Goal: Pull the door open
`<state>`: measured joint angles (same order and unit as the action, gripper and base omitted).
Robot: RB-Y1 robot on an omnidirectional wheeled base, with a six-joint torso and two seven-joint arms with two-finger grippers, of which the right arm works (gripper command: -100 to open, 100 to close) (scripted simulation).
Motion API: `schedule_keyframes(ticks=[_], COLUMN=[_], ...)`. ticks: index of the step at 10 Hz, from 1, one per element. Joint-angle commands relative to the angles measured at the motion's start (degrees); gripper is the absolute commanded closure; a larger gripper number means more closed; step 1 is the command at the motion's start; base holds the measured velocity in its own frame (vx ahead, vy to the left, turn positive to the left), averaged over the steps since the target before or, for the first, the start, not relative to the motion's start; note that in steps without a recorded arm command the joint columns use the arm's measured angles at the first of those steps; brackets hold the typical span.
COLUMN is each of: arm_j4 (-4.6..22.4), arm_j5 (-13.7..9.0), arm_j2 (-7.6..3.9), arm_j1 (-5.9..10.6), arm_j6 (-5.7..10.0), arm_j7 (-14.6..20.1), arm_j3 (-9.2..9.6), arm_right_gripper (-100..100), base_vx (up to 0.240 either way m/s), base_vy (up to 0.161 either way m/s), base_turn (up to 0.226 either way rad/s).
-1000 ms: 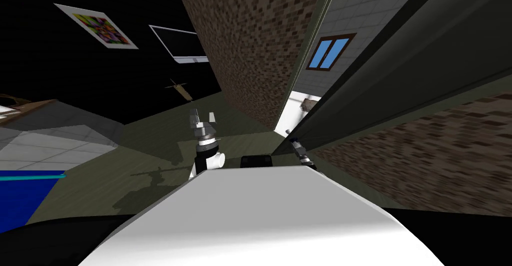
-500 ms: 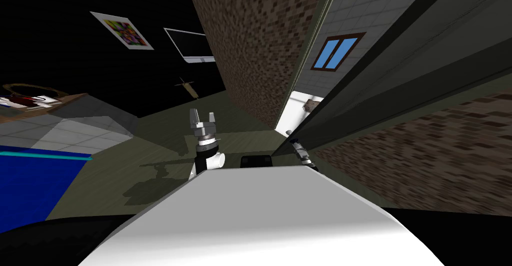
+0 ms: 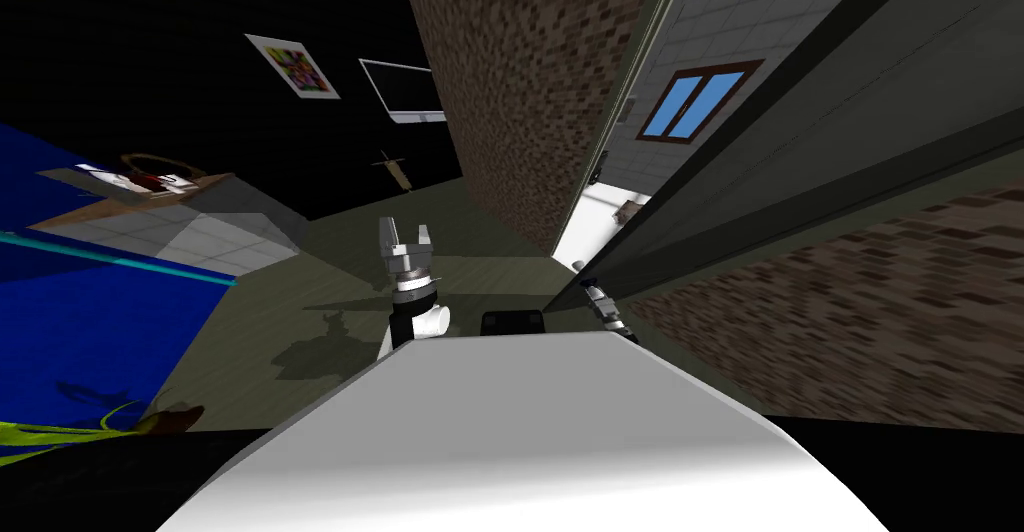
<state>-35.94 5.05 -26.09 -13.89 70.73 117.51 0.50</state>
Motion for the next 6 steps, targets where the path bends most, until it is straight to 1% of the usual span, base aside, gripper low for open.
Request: schedule_keyframes(ticks=[1,2,3,5,6], arm_j4=[0.7,1.1,1.5,2.2,2.4], arm_j5=[0.2,0.3,0.3,0.5,0.6], arm_j2=[-0.18,-0.30,-0.41,-0.64,-0.70], arm_j1=[0.06,0.13,0.20,0.33,0.37], arm_j6=[1.00,1.47,1.90,2.77,3.00], arm_j7=[0.2,0.3,0.4,0.6,0.6], arm_j3=[0.03,0.04,0.04,0.06,0.06], arm_right_gripper=[100,100,100,100,100], base_vx=[-0.195,-0.188,-0.225,-0.213,-0.170], base_vy=[-0.094,-0.087,-0.098,-0.057,-0.053], base_turn=[0.155,0.136,0.190,0.149,0.103])
